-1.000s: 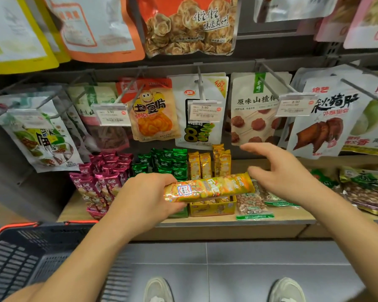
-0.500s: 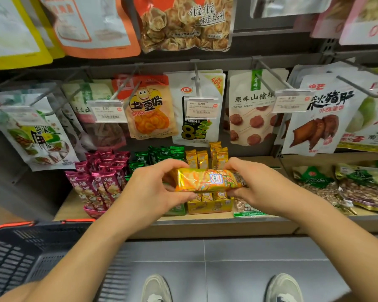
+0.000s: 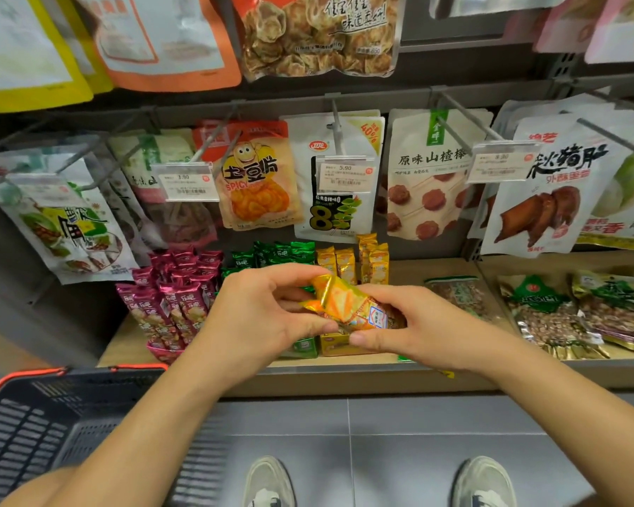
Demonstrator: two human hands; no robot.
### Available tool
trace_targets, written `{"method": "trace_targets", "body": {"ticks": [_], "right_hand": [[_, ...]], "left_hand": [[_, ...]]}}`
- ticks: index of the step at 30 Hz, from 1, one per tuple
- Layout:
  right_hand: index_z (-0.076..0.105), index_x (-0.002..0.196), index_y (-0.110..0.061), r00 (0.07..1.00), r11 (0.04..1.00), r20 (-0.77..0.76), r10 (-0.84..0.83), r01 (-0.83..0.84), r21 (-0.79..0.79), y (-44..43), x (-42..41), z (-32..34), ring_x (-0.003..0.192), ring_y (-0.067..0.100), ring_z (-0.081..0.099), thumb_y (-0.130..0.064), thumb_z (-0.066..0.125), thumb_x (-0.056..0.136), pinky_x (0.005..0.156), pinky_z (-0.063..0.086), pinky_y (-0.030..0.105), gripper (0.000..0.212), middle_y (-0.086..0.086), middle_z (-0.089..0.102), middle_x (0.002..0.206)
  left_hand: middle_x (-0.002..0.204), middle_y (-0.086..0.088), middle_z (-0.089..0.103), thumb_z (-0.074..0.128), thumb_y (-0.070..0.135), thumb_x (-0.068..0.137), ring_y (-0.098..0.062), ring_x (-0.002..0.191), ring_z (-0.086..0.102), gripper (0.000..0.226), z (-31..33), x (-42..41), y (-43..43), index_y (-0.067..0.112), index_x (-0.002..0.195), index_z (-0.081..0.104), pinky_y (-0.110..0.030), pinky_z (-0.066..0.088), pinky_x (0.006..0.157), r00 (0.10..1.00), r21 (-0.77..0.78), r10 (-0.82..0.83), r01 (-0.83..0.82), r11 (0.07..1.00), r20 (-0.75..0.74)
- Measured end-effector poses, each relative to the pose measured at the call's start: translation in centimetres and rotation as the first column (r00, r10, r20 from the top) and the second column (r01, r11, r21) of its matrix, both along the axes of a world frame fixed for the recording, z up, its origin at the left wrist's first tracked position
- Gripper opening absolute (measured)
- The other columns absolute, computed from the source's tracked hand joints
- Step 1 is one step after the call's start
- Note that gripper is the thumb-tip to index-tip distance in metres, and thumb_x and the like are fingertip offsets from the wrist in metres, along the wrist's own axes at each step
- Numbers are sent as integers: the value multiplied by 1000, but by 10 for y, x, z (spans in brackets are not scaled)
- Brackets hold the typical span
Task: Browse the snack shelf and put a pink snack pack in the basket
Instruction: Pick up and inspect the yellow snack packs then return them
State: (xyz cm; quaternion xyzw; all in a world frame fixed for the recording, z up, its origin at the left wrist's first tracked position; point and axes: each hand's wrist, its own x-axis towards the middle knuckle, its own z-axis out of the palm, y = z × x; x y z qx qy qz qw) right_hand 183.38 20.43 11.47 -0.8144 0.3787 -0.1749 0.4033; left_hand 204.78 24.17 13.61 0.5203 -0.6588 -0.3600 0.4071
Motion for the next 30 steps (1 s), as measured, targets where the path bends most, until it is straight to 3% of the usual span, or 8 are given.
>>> {"method": "trace_targets", "body": {"ticks": [3,6,10,14,16,21,25,30], "right_hand": [[62,120,-29,997,995,-39,-69,66,-76,-3,-2,-3,86,6,62,-45,74,79,78,53,36,45,-11,67,98],[59,115,-29,989,983,-78,-122,110,-149,-3,1,-6,84,5,60,-46,76,77,75,52,36,46,-11,65,96],[54,111,-31,984,979,-127,-121,97,-178,-2,3,-8,86,5,60,-49,77,75,75,54,37,46,-11,64,98],[43,100,-37,974,976,-191,-118,79,-203,-1,4,-10,84,4,59,-55,76,73,71,53,35,46,-15,60,93],[38,96,-37,967,970,-222,-125,72,-233,0,5,-12,77,4,59,-56,74,74,65,51,33,46,-13,60,87],[37,96,-39,988,981,-144,-60,31,-193,4,8,-13,74,4,62,-52,71,80,63,53,33,39,-12,64,84],[42,106,-37,978,939,-191,-81,10,-343,9,12,-15,78,11,63,-51,66,84,65,53,36,36,-11,65,90],[45,113,-39,973,869,-141,-182,92,-487,9,11,-15,81,11,60,-54,63,85,62,46,30,37,-14,64,95]], "left_hand": [[97,13,75,81,30,57,-7,91,72,45,4,5,2,30,102,72,-18,56,76,993,73,-72,79,994,-93],[88,18,74,75,34,66,1,83,70,28,4,2,4,31,94,75,-12,52,70,998,-4,54,-54,999,-35],[72,19,73,81,17,73,2,70,68,17,3,0,4,34,75,76,-10,50,63,983,-132,180,-173,976,43],[67,10,63,65,17,90,-7,65,58,20,-2,1,6,30,75,63,-23,46,59,967,-198,81,-32,980,242],[68,4,55,50,23,98,-10,60,49,18,-4,-1,6,24,80,53,-25,38,54,962,-186,10,42,982,273],[67,13,57,55,32,93,0,59,48,14,-2,-6,4,27,82,61,-14,38,54,997,-148,8,3,989,71],[69,7,54,64,47,79,-7,59,48,26,-6,-10,4,21,81,62,-17,40,54,999,-12,-47,47,999,-11],[65,3,62,76,27,78,-9,59,55,14,-6,-2,-2,17,74,66,-22,46,58,994,58,94,-90,994,-63]]}}
